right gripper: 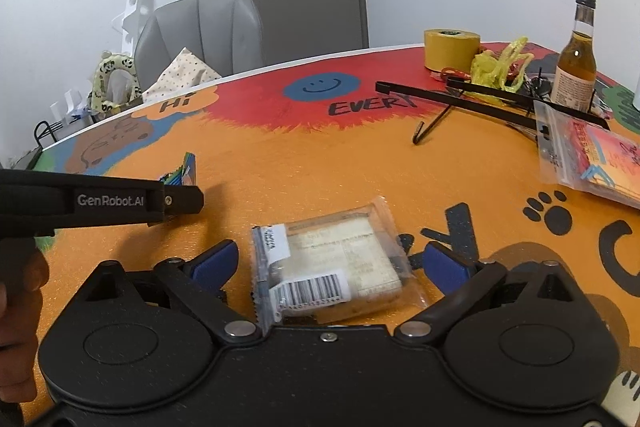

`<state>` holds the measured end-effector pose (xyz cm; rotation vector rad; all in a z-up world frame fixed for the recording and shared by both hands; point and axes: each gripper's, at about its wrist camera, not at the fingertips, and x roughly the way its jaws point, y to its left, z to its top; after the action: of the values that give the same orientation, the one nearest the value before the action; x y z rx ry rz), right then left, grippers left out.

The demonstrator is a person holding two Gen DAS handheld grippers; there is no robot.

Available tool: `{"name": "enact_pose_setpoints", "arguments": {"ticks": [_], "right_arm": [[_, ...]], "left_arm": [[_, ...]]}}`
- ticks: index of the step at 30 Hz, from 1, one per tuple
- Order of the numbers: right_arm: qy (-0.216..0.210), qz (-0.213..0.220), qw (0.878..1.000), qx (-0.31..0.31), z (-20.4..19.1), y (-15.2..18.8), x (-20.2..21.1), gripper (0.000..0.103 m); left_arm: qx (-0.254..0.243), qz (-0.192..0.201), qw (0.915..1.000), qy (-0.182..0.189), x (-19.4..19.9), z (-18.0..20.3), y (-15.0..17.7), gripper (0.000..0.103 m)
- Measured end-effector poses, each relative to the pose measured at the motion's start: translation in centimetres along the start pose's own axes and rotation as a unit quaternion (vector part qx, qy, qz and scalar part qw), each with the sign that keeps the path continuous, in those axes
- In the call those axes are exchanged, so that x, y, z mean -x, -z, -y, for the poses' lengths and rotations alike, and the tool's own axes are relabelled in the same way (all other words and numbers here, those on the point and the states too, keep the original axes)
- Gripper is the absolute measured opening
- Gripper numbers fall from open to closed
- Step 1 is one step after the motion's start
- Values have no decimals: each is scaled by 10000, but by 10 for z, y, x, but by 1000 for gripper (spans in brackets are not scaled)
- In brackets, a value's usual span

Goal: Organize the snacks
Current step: 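Grasp the blue-green candy with the left gripper while the right gripper grasps the clear bread pack, then carry the blue candy and bread pack over the cardboard box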

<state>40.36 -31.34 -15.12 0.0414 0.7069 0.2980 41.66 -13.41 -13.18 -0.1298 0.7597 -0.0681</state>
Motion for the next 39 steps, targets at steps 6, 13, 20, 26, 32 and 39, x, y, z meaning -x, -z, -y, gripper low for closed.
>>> {"name": "enact_pose_setpoints", "arguments": {"ticks": [6, 13, 20, 26, 32, 39], "right_arm": [[63, 69, 9999, 124, -8, 2, 6, 69], [-6, 108, 9999, 11, -14, 13, 25, 60], [-63, 246, 9996, -148, -25, 19, 47, 58], [-134, 401, 9989, -177, -40, 18, 65, 58], [-215, 562, 9981, -129, -58, 16, 82, 58], [-420, 738, 9964, 1, -81, 11, 99, 58]], "left_arm": [[111, 38, 9999, 8, 18, -8, 7, 31], [169, 88, 9998, 53, 44, -18, 15, 31], [207, 199, 9995, 114, 77, -28, 24, 31], [226, 337, 9991, 108, 103, -39, 28, 31], [221, 436, 9987, 147, 129, -47, 32, 31], [238, 578, 9979, 159, 158, -60, 33, 31]]}}
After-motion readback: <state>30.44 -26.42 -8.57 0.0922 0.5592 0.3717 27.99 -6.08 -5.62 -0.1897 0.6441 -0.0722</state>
